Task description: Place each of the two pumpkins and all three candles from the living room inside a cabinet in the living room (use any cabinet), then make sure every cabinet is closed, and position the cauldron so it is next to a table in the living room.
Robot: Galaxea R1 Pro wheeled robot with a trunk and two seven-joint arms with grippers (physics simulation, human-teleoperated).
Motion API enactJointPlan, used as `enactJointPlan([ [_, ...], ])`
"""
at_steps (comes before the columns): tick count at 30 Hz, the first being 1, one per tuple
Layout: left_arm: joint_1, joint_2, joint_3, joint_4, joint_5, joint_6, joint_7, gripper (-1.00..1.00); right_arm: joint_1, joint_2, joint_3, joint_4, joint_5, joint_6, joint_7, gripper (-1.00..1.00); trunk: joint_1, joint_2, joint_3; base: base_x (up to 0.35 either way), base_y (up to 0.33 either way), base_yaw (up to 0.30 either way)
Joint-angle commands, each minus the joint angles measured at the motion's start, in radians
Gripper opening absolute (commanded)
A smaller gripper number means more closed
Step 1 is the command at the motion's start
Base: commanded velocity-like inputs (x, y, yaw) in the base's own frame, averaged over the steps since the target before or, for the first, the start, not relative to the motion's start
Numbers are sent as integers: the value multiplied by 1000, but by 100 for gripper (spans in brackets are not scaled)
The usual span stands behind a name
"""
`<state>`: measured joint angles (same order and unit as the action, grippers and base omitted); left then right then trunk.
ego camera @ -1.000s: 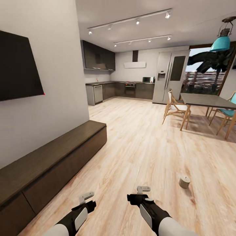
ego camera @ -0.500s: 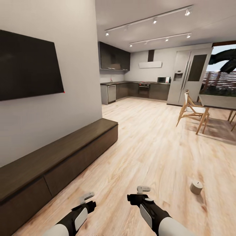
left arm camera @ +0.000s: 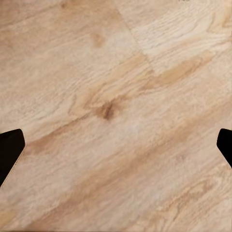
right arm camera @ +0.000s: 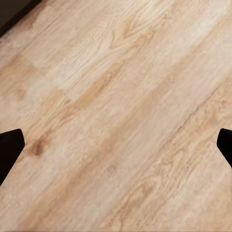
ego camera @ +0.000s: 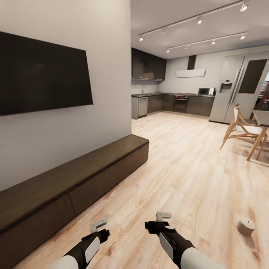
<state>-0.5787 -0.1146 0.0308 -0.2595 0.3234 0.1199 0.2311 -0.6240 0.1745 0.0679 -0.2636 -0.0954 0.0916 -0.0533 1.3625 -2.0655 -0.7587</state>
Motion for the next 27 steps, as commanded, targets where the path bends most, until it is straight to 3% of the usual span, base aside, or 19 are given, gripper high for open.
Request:
enactJointPlan([
  [1, 0, 0, 3, -3, 2, 6, 4, 100, 0, 0, 7, -2, -10, 5, -6, 100, 0, 0, -1, 0, 0, 277],
  [27, 0, 0, 3, -3, 4, 6, 4, 100, 0, 0, 7, -2, -9, 5, -5, 100, 0, 0, -1, 0, 0, 277],
])
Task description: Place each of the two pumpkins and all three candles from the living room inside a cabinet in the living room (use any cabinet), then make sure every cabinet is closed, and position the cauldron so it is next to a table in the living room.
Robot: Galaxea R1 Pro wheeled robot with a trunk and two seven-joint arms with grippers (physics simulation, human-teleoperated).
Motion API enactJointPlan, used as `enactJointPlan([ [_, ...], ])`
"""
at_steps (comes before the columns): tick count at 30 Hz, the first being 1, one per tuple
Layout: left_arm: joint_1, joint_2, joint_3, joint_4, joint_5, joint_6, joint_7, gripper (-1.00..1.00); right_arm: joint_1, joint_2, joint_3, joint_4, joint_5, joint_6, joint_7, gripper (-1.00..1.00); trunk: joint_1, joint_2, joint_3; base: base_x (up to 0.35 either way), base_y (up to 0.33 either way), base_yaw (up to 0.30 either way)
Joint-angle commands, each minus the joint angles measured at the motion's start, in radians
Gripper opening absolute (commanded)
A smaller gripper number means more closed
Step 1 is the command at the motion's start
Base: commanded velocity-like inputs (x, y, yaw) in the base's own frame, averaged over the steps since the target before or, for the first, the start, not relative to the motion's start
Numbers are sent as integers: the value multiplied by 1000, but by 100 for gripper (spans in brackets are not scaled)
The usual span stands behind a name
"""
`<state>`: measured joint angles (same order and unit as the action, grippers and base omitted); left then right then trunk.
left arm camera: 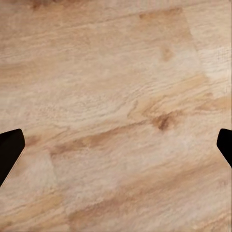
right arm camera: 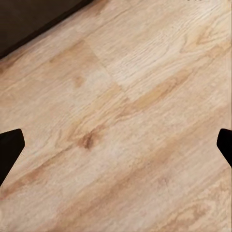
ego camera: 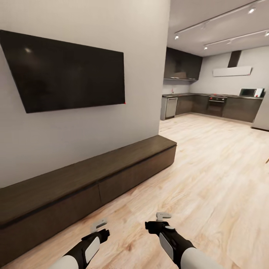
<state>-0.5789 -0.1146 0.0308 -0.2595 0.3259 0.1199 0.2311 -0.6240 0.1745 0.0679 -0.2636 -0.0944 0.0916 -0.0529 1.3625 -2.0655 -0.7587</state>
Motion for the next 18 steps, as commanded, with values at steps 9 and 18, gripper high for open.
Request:
enactJointPlan([
  [9, 0, 0, 3, -3, 2, 6, 4, 100, 0, 0, 7, -2, -10, 5, -5, 100, 0, 0, -1, 0, 37, 277],
  [18, 0, -1, 3, -3, 1, 6, 4, 100, 0, 0, 7, -1, -10, 5, -5, 100, 0, 0, -1, 0, 89, 277],
])
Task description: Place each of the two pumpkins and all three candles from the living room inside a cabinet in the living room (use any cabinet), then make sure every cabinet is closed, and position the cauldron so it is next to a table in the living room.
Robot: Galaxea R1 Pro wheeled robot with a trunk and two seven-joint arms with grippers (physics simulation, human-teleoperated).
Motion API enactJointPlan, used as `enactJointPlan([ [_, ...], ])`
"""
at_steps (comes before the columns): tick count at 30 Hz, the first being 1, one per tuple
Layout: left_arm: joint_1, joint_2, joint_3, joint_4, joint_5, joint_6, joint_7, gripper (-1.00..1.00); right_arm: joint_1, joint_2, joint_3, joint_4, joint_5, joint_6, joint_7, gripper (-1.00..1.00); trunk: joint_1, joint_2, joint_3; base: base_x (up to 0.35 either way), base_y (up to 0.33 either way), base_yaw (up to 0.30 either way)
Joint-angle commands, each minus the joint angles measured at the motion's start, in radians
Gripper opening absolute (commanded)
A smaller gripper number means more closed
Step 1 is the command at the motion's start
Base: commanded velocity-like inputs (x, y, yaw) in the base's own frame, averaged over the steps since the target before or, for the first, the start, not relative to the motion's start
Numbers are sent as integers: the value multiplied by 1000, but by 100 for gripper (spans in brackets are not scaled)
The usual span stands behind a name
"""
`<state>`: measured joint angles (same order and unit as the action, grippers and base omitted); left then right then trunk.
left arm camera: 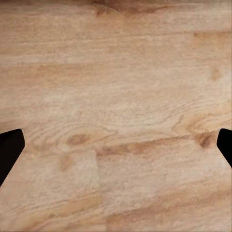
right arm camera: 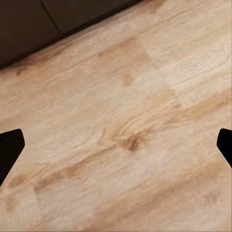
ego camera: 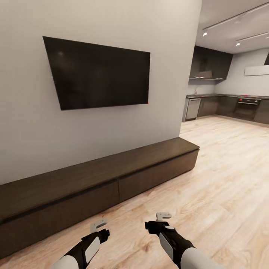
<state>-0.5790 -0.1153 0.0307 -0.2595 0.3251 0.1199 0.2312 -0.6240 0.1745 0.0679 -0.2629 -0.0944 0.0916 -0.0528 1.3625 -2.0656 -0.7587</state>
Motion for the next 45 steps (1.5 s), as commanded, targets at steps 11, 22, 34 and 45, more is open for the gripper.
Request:
enactJointPlan([
  [11, 0, -1, 3, -3, 2, 6, 3, 100, 0, 0, 7, -2, -10, 5, -6, 100, 0, 0, -1, -52, 3, 277],
  [22, 0, -1, 3, -3, 2, 6, 3, 100, 0, 0, 8, -1, -10, 5, -6, 100, 0, 0, -1, -149, -130, 278],
  [34, 0, -1, 3, -3, 2, 6, 3, 100, 0, 0, 9, -2, -10, 5, -7, 100, 0, 0, -1, -107, -113, 278],
  [45, 1, -1, 3, -3, 2, 6, 3, 100, 0, 0, 9, -1, -10, 5, -7, 100, 0, 0, -1, -2, -3, 278],
])
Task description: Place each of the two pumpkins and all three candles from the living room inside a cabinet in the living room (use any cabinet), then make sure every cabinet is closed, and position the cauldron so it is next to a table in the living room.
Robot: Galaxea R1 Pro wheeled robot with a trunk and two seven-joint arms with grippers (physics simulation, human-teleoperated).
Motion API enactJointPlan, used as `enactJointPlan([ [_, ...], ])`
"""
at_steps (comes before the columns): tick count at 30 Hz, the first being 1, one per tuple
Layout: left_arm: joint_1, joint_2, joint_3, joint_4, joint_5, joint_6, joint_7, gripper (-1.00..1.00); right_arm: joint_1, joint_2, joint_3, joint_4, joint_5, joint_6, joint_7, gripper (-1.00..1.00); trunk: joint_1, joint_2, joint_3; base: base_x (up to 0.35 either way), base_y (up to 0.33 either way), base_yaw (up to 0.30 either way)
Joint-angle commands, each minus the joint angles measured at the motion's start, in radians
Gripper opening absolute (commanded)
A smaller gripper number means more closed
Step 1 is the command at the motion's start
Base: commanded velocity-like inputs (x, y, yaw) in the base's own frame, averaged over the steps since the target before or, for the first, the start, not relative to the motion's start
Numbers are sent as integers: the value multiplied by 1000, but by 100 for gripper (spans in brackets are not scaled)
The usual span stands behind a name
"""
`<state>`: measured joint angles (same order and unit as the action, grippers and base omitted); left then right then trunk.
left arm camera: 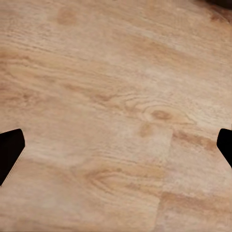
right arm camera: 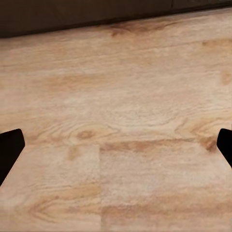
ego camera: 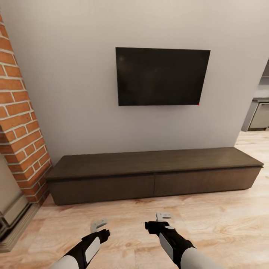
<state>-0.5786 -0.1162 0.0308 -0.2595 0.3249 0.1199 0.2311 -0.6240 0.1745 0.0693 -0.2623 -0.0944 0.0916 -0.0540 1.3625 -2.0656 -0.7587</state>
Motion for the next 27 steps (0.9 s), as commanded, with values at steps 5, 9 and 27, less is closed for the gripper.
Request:
enactJointPlan([
  [5, 0, 0, 3, -3, 2, 6, 4, 100, 0, 0, 7, -2, -10, 5, -5, 100, 0, 0, -1, 0, 0, 277],
  [9, 0, 0, 3, -3, 2, 6, 3, 100, 0, 0, 7, -2, -10, 5, -4, 100, 0, 0, -1, 0, 0, 218],
  [27, 0, 1, 3, -3, 2, 6, 2, 100, 0, 0, 7, -3, -11, 5, -4, 100, 0, 0, -1, 143, 0, 14],
])
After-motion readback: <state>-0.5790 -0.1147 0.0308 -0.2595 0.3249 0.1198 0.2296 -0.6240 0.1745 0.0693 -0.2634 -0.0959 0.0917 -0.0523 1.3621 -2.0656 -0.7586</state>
